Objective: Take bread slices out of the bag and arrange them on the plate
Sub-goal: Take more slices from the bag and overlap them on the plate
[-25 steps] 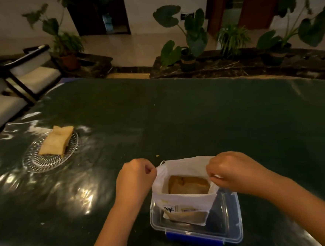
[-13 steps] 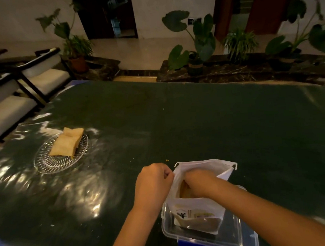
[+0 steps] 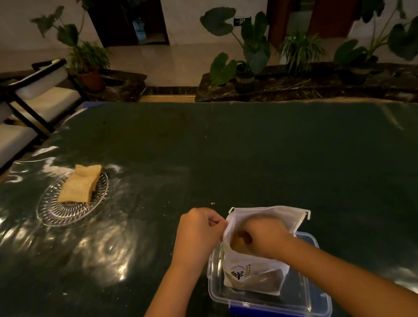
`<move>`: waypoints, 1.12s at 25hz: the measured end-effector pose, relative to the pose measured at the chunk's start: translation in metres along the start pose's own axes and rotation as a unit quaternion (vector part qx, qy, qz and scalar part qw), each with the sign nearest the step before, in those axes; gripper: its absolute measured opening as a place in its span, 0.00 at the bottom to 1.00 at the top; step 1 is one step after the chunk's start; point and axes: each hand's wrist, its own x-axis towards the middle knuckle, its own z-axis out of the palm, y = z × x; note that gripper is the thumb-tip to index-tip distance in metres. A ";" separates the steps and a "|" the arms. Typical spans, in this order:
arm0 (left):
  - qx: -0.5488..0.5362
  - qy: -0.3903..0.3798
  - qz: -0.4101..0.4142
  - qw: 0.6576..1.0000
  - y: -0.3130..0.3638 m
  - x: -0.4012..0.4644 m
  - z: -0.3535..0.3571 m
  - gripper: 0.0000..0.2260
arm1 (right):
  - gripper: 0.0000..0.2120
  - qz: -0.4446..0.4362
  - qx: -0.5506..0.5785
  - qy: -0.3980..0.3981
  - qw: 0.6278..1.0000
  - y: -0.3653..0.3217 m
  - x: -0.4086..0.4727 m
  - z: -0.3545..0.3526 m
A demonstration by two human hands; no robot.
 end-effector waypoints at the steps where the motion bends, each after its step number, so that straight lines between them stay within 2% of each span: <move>1: -0.011 -0.003 -0.005 1.000 -0.001 0.001 -0.001 0.07 | 0.11 0.007 0.016 0.018 1.000 0.002 -0.003 -0.006; 3: -0.016 -0.006 -0.008 1.000 -0.004 0.003 -0.003 0.07 | 0.06 -0.035 0.028 0.069 0.997 0.007 -0.013 -0.019; 5: -0.025 -0.010 -0.006 1.000 -0.008 0.005 -0.005 0.07 | 0.02 -0.067 0.065 0.076 0.993 0.018 -0.027 -0.032; 8: -0.048 -0.033 -0.013 0.998 -0.013 0.007 -0.007 0.07 | 0.04 -0.086 0.152 0.062 0.983 0.030 -0.044 -0.052; 10: -0.058 -0.046 -0.008 0.997 -0.014 0.007 -0.006 0.07 | 0.06 -0.097 0.200 0.082 0.972 0.034 -0.051 -0.064; 12: -0.085 -0.010 0.015 0.996 -0.010 0.006 -0.007 0.04 | 0.07 -0.115 0.230 0.106 0.960 0.035 -0.057 -0.075; 13: -0.106 0.009 0.034 0.994 -0.007 0.005 -0.008 0.07 | 0.08 -0.124 0.241 0.119 0.955 0.035 -0.059 -0.082; 14: -0.119 0.007 0.061 0.991 -0.002 0.005 -0.010 0.15 | 0.08 -0.129 0.247 0.126 0.952 0.034 -0.062 -0.091; 16: -0.088 -0.052 0.127 0.987 0.009 0.007 -0.013 0.32 | 0.07 -0.150 0.229 0.138 0.952 0.031 -0.068 -0.108; 17: -0.060 -0.087 0.154 0.982 0.016 0.009 -0.013 0.36 | 0.08 -0.164 0.214 0.140 0.953 0.029 -0.071 -0.116; 19: -0.055 -0.121 0.191 0.973 0.027 0.013 -0.014 0.31 | 0.08 -0.193 0.191 0.148 0.951 0.023 -0.076 -0.132; 22: -0.129 -0.081 0.211 0.966 0.030 0.018 -0.018 0.17 | 0.09 -0.229 0.177 0.164 0.943 0.016 -0.076 -0.152; 25: -0.187 -0.052 0.198 0.961 0.031 0.014 -0.026 0.14 | 0.14 -0.245 0.211 0.166 0.932 0.013 -0.070 -0.161; 28: -0.220 -0.020 0.176 0.959 0.024 0.008 -0.036 0.15 | 0.23 -0.217 0.330 0.202 0.896 0.019 -0.061 -0.154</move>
